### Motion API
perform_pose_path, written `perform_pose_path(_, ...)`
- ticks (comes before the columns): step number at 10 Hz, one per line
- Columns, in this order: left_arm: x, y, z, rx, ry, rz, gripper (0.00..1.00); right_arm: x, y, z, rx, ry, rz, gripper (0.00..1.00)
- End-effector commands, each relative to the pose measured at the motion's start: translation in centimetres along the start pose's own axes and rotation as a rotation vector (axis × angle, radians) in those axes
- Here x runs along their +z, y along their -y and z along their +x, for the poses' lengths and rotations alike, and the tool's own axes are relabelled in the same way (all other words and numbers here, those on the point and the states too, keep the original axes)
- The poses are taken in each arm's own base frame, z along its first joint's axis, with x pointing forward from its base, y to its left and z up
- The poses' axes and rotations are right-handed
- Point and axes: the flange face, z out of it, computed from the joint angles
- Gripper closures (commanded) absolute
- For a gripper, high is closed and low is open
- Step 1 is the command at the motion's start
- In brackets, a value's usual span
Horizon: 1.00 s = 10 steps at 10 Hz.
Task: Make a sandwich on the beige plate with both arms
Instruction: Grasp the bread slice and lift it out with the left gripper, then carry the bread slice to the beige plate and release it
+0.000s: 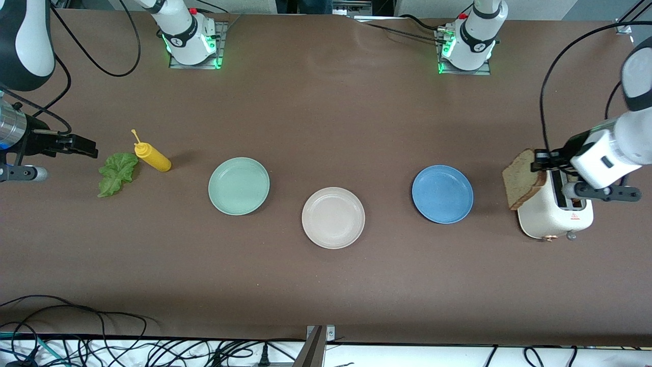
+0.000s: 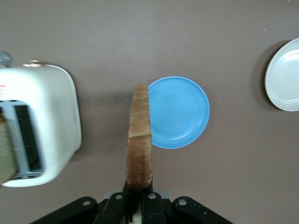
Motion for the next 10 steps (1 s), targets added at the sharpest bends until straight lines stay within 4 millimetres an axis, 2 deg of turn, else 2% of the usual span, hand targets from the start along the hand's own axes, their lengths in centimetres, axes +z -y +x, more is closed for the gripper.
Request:
perform_pose_path(1, 1.5, -6.4, 1.4, -0.035, 0.008, -0.018, 1.00, -0.5, -0.1, -0.1, 0.004, -0.007, 0.018, 0.00)
perform_pose_path(2, 1.9, -8.6, 2.0, -0.031, 0.002, -0.067, 1.00, -0.5, 0.0, -0.1, 0.002, -0.009, 0.019, 0.00)
perform_pose_path(5, 4.2, -12.0, 4.3, -0.035, -0.017, -0.257, 1.00, -0.5, -0.1, -0.1, 0.006, -0.009, 0.030, 0.00)
perform_pose_path(7, 7.9, -14.9, 6.4, -0.050, -0.038, -0.325, 1.00, -0.5, -0.1, -0.1, 0.006, -0.008, 0.030, 0.00)
perform_pose_path(8, 9.9, -17.1, 7.0, -0.055, -0.031, -0.389, 1.00, -0.5, -0.1, -0.1, 0.005, -0.008, 0.030, 0.00)
perform_pose_path(10, 13.8, -19.1, 8.6, -0.094, -0.015, -0.515, 1.00, -0.5, -0.1, -0.1, 0.005, -0.008, 0.030, 0.00)
